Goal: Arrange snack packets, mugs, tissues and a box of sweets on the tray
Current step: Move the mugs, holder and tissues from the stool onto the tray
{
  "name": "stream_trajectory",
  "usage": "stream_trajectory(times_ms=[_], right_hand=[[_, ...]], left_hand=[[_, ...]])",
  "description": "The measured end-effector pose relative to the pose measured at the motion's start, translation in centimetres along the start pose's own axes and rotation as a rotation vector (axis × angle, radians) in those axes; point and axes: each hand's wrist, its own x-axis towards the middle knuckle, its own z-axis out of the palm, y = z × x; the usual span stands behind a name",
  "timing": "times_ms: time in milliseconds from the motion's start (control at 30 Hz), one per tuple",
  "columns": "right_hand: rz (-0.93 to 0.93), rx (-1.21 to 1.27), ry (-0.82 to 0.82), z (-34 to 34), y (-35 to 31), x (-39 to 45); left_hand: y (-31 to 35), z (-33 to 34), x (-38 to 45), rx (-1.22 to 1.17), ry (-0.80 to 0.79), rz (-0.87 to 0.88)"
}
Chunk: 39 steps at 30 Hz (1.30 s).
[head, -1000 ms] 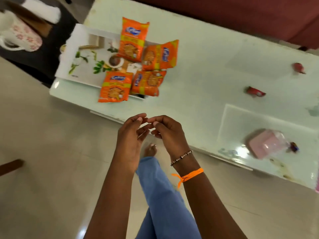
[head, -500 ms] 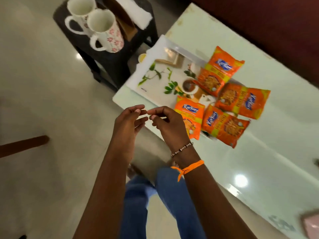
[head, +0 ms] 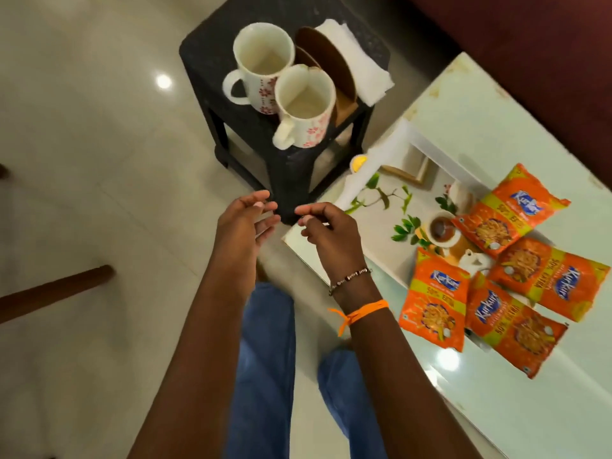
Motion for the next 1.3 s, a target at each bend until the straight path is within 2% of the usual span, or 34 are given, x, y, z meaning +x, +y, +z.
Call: stream_trajectory(times_ms=[133,367,500,667,767,900,1000,1300], right_hand=[[0.044,0.041,0.156,4.9,-2.5,4.0],[0.080,-0.051,0.427,8.2,-5.4,8.8],[0.117,-0.039,0.458,8.4,-6.0,9.7],[0.130,-0.007,0.466,8.3,-5.8,9.9],[0.102,-0.006,0.504,8.3,-5.5,9.9],[0.047,-0.142,0.554,7.8,-4.5,9.0],[0.021,-0.185,0.592,7.7,-3.7,7.5],[0.081,-0.117,0.753,2.7,0.8,-0.8]], left_hand=[[4.9,-1.3,4.7,0.041,0.097,0.039],[10.8,-1.0,10.9,0.421,-0.063,0.128],[12.0,-0.4,13.3,0.531,-0.041,0.126],[12.2,0.1,15.1,0.705,-0.122,0.229],[11.9,0.3,15.4,0.728,-0.132,0.273],[11.0,-0.2,14.7,0.665,-0.174,0.292],[10.1,-1.2,13.6,0.617,-0.132,0.289],[4.5,-0.6,5.2,0.510,-0.230,0.240]])
